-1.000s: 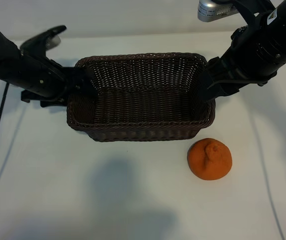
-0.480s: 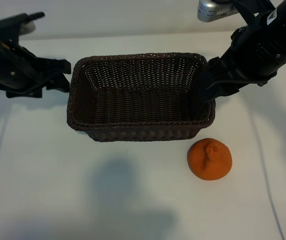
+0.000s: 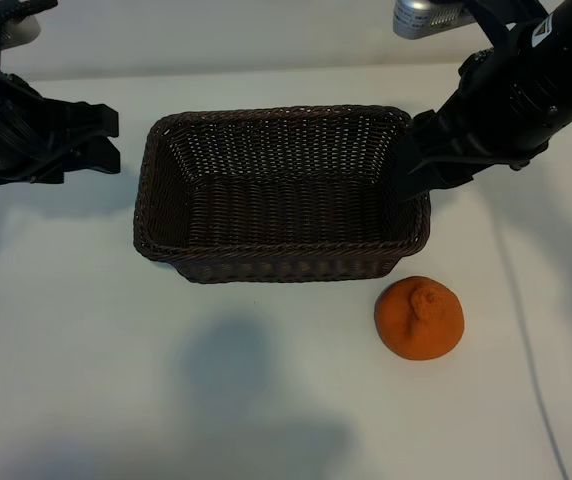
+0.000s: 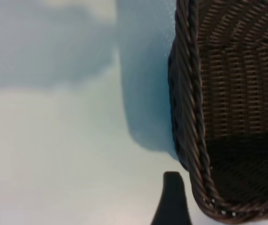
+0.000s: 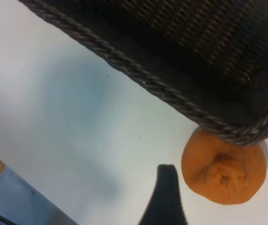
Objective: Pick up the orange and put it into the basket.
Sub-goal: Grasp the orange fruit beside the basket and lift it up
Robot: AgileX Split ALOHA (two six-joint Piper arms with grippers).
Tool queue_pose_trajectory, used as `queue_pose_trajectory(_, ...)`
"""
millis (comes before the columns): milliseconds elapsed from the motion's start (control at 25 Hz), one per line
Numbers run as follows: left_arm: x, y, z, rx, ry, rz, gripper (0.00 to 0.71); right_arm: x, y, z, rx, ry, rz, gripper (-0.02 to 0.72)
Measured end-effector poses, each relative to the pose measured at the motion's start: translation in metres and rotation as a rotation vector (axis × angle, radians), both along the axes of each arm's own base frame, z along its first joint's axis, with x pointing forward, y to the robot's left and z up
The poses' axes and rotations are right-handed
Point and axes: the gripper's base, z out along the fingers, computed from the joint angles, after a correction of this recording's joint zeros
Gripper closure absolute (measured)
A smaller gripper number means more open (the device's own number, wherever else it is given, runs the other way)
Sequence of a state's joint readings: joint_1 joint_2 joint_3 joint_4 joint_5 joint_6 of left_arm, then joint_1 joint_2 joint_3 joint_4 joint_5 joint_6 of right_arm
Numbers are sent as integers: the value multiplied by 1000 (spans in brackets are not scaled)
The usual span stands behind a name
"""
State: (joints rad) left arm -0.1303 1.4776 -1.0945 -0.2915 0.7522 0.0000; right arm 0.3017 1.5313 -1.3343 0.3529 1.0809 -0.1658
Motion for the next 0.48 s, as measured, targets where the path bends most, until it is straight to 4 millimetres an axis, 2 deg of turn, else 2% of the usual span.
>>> queue_pose_trajectory(280, -3, -3, 6, -44, -10, 11, 114, -7, -8, 2, -87, 11, 27, 129)
queue_pose_trajectory(480, -4, -7, 6, -60, -7, 6, 114, -28, -21, 25, -146, -44, 38, 129)
